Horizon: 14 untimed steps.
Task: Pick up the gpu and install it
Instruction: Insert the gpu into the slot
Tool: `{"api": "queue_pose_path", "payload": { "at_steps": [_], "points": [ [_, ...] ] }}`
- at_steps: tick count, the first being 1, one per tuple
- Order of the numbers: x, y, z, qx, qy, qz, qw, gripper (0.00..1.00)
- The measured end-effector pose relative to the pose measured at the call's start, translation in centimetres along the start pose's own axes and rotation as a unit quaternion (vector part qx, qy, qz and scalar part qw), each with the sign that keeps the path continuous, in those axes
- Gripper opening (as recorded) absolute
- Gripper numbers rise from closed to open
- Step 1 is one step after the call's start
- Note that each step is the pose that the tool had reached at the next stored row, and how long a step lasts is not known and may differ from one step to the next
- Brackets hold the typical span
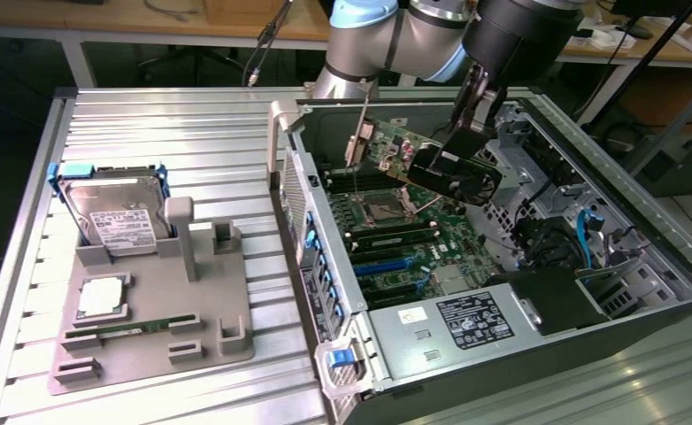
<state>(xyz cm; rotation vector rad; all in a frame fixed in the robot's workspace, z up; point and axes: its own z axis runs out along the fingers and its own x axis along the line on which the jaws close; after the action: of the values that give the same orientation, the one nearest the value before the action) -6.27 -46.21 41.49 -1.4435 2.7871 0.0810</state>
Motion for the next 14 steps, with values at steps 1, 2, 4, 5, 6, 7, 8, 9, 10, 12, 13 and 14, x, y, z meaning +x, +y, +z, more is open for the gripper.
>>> {"api": "queue_pose_path", "payload": {
  "at_steps": [1, 2, 4, 5, 6, 7, 8, 9, 10, 12, 13, 14],
  "points": [
    [0.00, 0.00, 0.00, 0.0000, 0.0000, 0.000, 1.0000, 0.27],
    [0.00, 0.00, 0.00, 0.0000, 0.0000, -0.001, 1.0000, 0.27],
    [0.00, 0.00, 0.00, 0.0000, 0.0000, -0.001, 1.0000, 0.27],
    [0.00, 0.00, 0.00, 0.0000, 0.0001, -0.001, 1.0000, 0.27],
    [0.00, 0.00, 0.00, -0.0001, 0.0000, -0.002, 1.0000, 0.27],
    [0.00, 0.00, 0.00, 0.0000, 0.0001, -0.002, 1.0000, 0.27],
    [0.00, 0.00, 0.00, -0.0001, 0.0001, -0.002, 1.0000, 0.27],
    [0.00, 0.00, 0.00, -0.0001, 0.0001, -0.002, 1.0000, 0.27],
    [0.00, 0.00, 0.00, -0.0001, 0.0001, -0.002, 1.0000, 0.27],
    [0.00, 0.00, 0.00, -0.0001, 0.0001, -0.002, 1.0000, 0.27],
    [0.00, 0.00, 0.00, 0.0000, 0.0001, -0.002, 1.0000, 0.27],
    [0.00, 0.00, 0.00, -0.0001, 0.0001, -0.002, 1.0000, 0.27]
  ]
}}
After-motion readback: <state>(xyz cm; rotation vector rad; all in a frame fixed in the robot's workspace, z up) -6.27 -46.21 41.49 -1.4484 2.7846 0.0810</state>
